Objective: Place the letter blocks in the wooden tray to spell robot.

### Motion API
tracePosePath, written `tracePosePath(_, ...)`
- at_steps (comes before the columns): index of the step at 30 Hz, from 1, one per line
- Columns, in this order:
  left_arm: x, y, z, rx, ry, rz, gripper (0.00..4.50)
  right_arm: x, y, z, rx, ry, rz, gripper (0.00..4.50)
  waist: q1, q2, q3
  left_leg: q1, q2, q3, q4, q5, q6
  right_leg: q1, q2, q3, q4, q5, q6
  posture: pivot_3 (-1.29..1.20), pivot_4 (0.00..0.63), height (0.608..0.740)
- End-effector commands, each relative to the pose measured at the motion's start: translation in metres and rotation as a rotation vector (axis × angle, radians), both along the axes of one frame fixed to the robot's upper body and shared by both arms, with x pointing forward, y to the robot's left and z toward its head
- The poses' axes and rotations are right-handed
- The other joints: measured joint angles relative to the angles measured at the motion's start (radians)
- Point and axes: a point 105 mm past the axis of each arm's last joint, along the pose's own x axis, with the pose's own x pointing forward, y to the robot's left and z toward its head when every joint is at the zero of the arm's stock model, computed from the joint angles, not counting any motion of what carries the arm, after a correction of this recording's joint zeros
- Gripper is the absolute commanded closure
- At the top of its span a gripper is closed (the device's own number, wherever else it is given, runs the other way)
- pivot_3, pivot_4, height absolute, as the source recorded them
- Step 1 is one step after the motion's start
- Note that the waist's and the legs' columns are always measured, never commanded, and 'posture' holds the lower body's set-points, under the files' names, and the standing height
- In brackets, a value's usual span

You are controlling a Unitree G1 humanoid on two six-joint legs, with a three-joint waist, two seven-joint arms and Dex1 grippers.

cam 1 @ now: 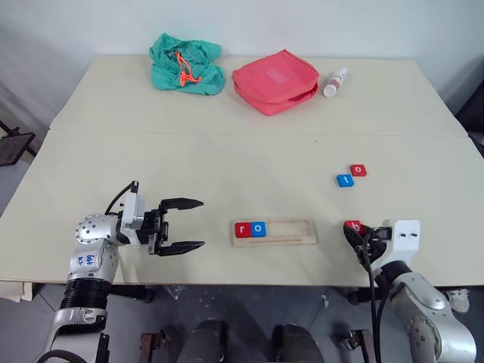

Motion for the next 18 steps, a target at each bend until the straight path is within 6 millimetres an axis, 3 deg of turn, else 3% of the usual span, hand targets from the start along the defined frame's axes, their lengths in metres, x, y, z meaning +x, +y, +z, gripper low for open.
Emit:
tracePosePath(1, -0.006, 0.0, 0.006, -0.01, -0.029, -0.044, 0.0, 0.0, -0.002, 0.007, -0.001, -0.05, -0.02, 1.63, 0.0, 0.0, 0.0, 0.0, 0.0, 0.0, 0.0, 0.0, 0.0, 0.0, 0.0, 0.0, 0.0, 0.0, 0.0, 0.0, 0.15, 0.74)
tracePosePath(6, -0.008, 0.0, 0.005, -0.015, -0.022, -0.042, 0.0, 0.0, -0.012, 0.019, -0.036, -0.091, 0.002, 0.03, -0.001, 0.0, 0.0, 0.0, 0.0, 0.0, 0.0, 0.0, 0.0, 0.0, 0.0, 0.0, 0.0, 0.0, 0.0, 0.0, 0.15, 0.74)
tracePosePath(10, -0.01, -0.001, 0.004, -0.019, -0.017, -0.041, 0.0, 0.001, -0.018, 0.032, -0.096, -0.1, 0.121, 0.03, 0.0, 0.0, 0.0, 0.0, 0.0, 0.0, 0.0, 0.0, 0.0, 0.0, 0.0, 0.0, 0.0, 0.0, 0.0, 0.0, 0.15, 0.74)
tracePosePath(14, -0.008, -0.002, 0.001, -0.027, -0.018, -0.027, 0.0, 0.002, -0.023, 0.046, -0.273, -0.054, 0.388, 0.03, 0.001, 0.0, 0.0, 0.0, 0.0, 0.001, 0.0, 0.0, 0.0, 0.0, 0.0, 0.0, -0.001, 0.0, 0.0, 0.0, 0.15, 0.74)
tracePosePath(18, -0.007, -0.006, -0.001, -0.042, -0.022, -0.015, 0.0, 0.005, -0.028, 0.044, -0.451, 0.068, 0.632, 0.03, 0.0, 0.0, 0.0, 0.0, 0.0, 0.002, 0.0, 0.0, 0.001, 0.001, 0.0, 0.0, -0.002, 0.0, 0.0, 0.0, 0.15, 0.74)
